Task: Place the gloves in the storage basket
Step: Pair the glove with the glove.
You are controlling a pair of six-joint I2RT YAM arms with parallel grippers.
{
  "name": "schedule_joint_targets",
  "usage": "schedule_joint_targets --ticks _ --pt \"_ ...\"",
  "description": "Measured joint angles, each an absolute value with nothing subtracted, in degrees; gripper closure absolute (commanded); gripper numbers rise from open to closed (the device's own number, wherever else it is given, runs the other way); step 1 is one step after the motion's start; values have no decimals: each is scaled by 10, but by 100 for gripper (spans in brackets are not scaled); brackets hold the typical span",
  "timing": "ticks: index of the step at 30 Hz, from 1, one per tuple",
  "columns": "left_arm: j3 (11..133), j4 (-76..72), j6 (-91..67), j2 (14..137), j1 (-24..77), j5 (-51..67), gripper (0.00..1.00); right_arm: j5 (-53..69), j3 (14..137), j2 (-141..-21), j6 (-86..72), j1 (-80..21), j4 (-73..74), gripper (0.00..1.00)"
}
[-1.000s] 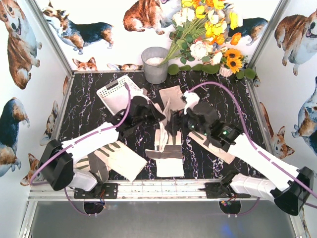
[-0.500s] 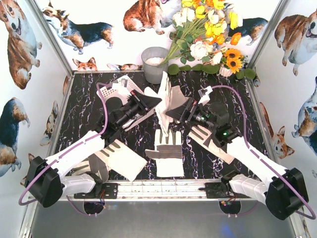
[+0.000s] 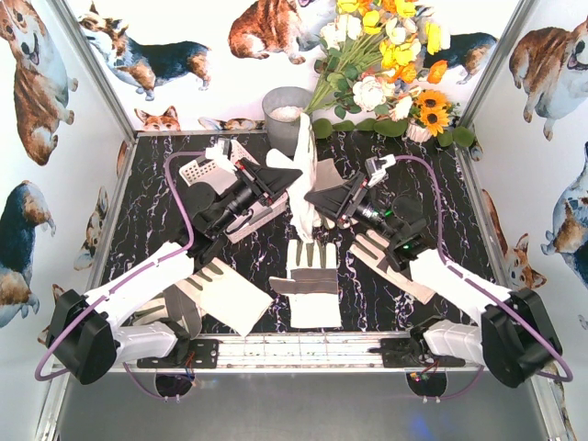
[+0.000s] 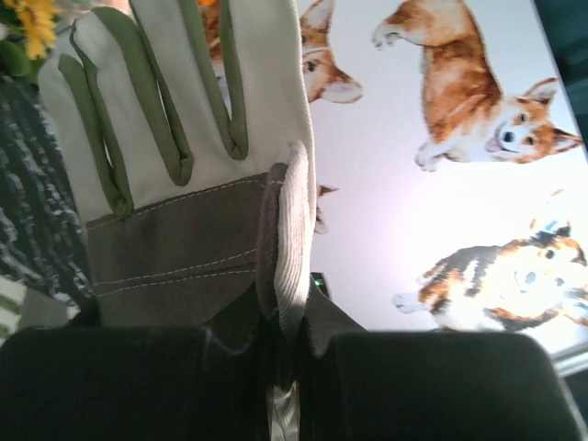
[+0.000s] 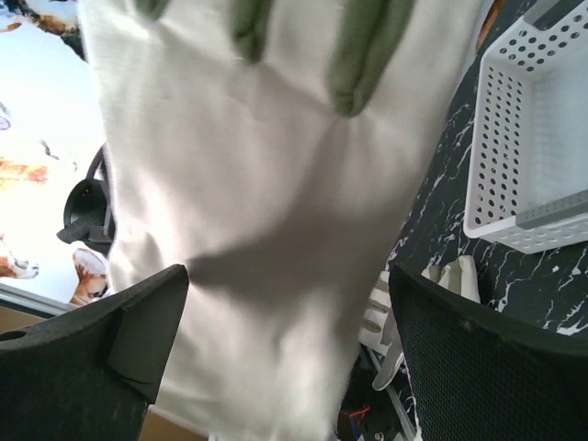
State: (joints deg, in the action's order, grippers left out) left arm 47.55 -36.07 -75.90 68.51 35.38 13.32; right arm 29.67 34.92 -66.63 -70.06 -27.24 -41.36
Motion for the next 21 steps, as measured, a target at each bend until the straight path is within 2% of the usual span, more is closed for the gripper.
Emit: schedule_joint_targets --ticks 8,11,17,21 --pt "473 -405 -785 685 354 153 100 305 340 -708 -728 -272 -502 8" --pt "471 -405 -786 683 354 155 100 313 340 -721 -737 -272 -531 11" --pt "459 -405 -790 674 354 157 100 326 340 -723 -745 -272 -589 23" --pt "458 -406 -791 672 354 159 100 330 340 -723 -750 -269 -606 37"
